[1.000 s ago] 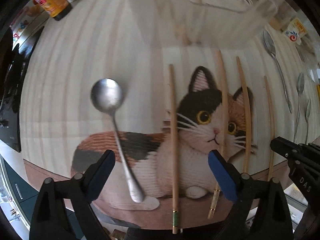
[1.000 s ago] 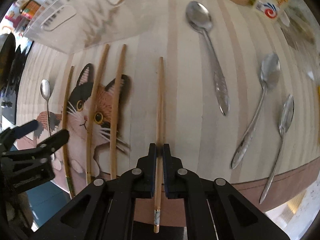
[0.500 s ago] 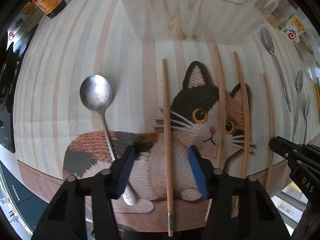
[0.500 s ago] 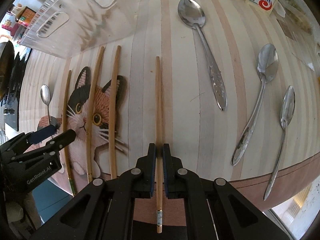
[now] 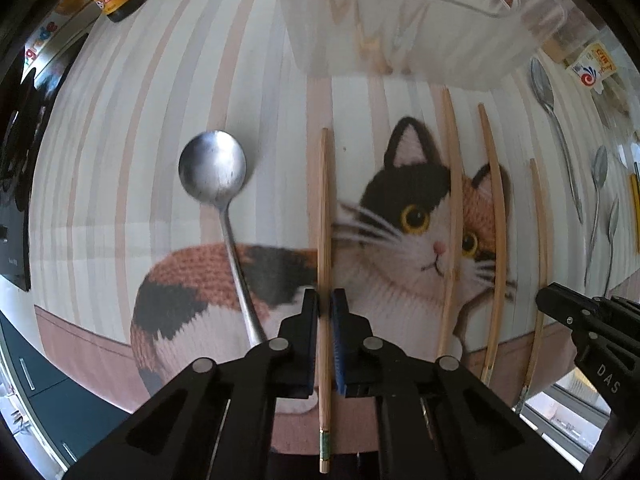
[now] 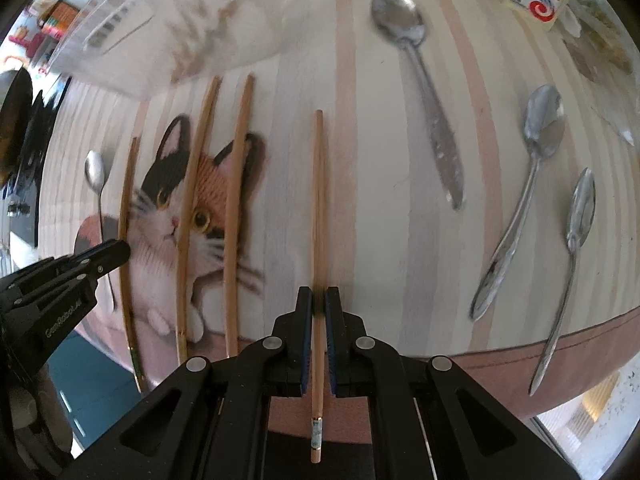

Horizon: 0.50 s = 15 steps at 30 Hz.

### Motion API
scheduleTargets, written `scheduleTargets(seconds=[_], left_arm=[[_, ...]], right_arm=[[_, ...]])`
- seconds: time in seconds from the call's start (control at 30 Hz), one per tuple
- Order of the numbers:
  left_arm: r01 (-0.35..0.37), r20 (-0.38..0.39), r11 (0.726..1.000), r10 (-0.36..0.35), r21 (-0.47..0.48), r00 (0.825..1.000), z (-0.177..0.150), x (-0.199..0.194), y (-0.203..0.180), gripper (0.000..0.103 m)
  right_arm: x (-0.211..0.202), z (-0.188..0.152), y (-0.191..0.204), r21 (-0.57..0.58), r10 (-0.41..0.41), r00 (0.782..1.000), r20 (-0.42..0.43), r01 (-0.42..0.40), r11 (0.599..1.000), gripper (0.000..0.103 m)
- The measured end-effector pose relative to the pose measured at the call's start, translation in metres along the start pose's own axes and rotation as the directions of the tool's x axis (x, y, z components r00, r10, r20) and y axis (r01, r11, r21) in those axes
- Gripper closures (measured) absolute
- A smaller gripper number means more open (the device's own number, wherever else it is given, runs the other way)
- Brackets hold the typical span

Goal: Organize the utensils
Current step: 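Grasp the next chopstick with the right tool while the left tool grasps another, then lift both held chopsticks and carry them over the clear basket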

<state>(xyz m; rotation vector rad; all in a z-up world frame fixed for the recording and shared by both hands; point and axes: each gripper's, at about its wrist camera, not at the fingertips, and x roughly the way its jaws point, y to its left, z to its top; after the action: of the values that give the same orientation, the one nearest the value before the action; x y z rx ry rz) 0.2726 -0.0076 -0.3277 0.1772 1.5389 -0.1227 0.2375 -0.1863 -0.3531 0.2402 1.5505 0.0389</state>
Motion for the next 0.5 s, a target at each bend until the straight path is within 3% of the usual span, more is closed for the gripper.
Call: scheduleTargets(seconds=[0.37, 0.5], left_arm=[[-0.011, -0.013, 1.000, 0.011, 0.013, 1.000, -0.006, -0.002, 0.015, 0.098], [-0.016, -0.001, 1.000, 0.016, 0.008, 1.000, -0.002, 0.000, 0.001, 0.098]], right_arm=[[0.000, 0.006, 0.005, -0.008, 0.007, 1.000, -0.028, -0.007, 1.000, 0.096], [0.000, 0.005, -0.002, -0.003, 0.019, 1.000, -0.021, -0.019, 1.000, 0.096]])
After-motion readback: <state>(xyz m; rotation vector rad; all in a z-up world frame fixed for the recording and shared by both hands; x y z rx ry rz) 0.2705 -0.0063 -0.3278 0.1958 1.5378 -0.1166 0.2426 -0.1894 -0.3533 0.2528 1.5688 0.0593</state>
